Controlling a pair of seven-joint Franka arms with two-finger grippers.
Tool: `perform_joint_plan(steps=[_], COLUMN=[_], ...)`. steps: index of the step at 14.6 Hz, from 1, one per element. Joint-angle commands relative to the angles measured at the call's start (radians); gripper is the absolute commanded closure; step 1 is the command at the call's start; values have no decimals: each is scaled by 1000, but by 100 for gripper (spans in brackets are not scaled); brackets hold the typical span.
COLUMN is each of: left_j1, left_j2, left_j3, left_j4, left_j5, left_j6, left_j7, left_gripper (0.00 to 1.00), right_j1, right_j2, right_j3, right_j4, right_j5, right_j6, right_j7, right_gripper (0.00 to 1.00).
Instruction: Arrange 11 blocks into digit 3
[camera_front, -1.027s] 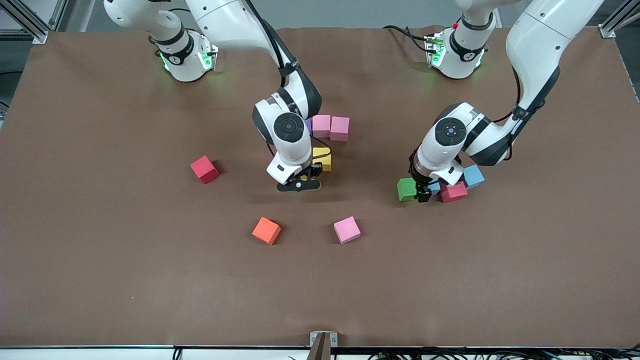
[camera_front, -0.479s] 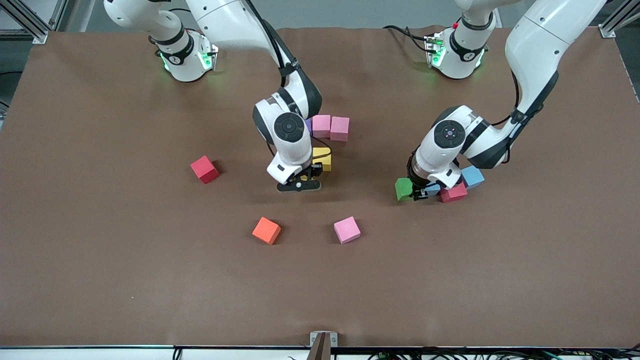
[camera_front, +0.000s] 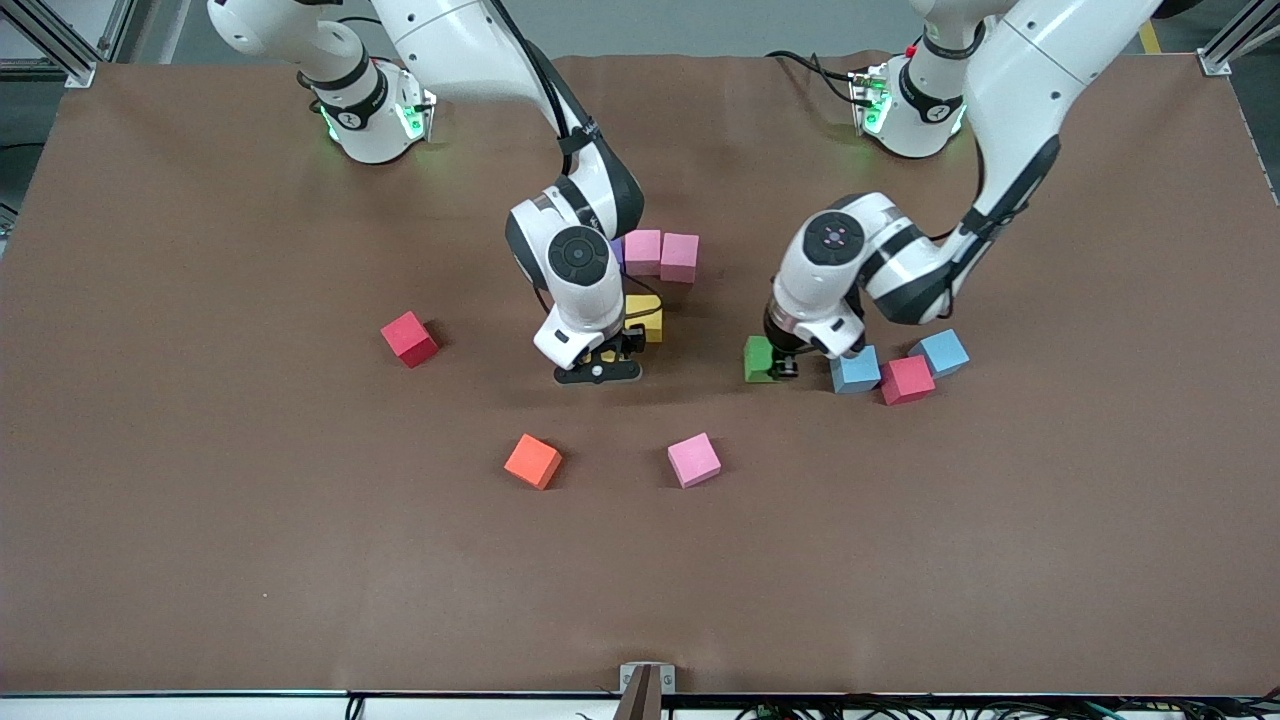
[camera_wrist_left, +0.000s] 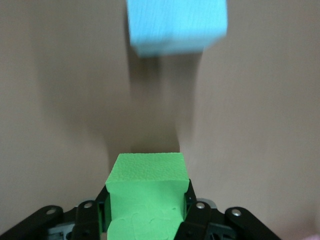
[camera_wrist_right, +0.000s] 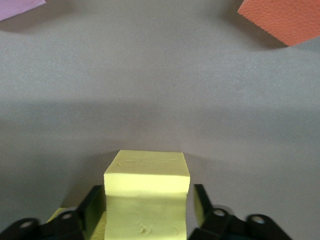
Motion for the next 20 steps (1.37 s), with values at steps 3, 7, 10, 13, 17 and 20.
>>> perform_joint_plan(steps=[3,7,10,13,17,20], left_j1=[-107,-162,-202,-231,-261,-291], left_j2=[19,31,59,88,107,125], left_j3=[0,1,9,11,20,44], left_j4=[51,57,88,119,136,168], left_j5=[0,-2,-2,-2,-2,0], left_j6=[-16,-16,-28,-53,-60,-73], left_j7=[-78,-158,-192,-202,-216,-216], left_gripper=[69,69,69,69,69,69], right_j1=[-5,-62,-160,-237,-237,-231], right_j2=[-3,-114,-240,-312,-328,-421], right_j3=[-12,-34,-78,-167,-288,-304], right_j4=[32,19,-1,-8,-67,-304], right_j5=[14,14,11,11,-9,-9], right_j6=[-8,-173,-397,-560,-545,-279], right_j7=[-6,-6,-9,-9,29,127], right_gripper=[0,0,0,0,0,0])
